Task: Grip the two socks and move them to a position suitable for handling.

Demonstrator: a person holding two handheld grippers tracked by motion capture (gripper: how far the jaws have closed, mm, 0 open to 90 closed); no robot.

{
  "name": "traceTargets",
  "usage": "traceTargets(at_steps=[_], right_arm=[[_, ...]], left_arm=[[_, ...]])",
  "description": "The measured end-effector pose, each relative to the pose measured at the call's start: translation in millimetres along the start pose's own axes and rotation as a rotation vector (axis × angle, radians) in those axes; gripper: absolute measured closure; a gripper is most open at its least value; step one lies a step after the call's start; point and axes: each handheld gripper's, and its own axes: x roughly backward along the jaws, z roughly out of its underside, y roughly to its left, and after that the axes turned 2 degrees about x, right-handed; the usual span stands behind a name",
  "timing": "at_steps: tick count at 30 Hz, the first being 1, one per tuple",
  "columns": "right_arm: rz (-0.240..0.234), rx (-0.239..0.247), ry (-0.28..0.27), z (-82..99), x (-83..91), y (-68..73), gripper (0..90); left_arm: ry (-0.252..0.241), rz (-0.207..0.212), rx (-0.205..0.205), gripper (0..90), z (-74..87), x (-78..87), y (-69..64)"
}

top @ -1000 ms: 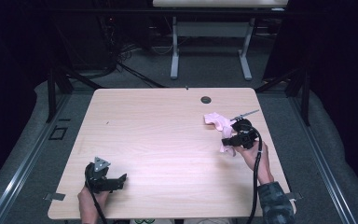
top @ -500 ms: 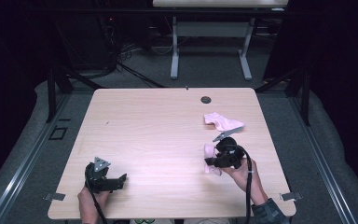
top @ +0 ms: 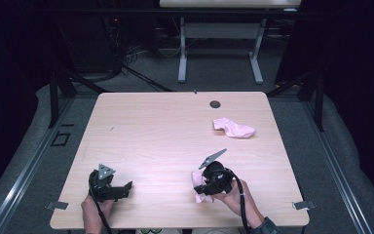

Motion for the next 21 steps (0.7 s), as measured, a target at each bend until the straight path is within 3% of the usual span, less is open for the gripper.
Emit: traceTargets(at_steps=[7,13,14,16,18,20,21], right_arm=[[-0.029,0.037,0.068,-0.6,-30.0,15.4,74.5],[-0.032,0.049,0.095,1.4,-38.9,19.3,70.0],[-0.031,0.059,0.109,1.7,-38.0,19.3,59.4],[-0.032,0.054,0.1,2.5,-38.4,19.9,54.5],[-0.029,0.061,0.084,3.5,-35.8,21.1,38.5],[-0.024,0.072,0.089,3.2,-32.3,20.6,33.7],[-0.02,0.06,0.07,4.1,-28.9,19.9,22.7]], left_arm=[[0.0,0.0,0.0,2.7,0.0,0.0,0.0],[0.0,-0.001,0.0,2.7,0.0,0.0,0.0],[0.0,-0.001,0.001,2.6,-0.1,-0.1,0.0],[0.0,-0.001,0.001,2.6,-0.1,-0.1,0.0],[0.0,-0.001,0.001,2.6,-0.1,-0.1,0.0],[0.0,-0.001,0.001,2.6,-0.1,-0.1,0.0],[0.0,-0.001,0.001,2.6,-0.1,-0.1,0.0]])
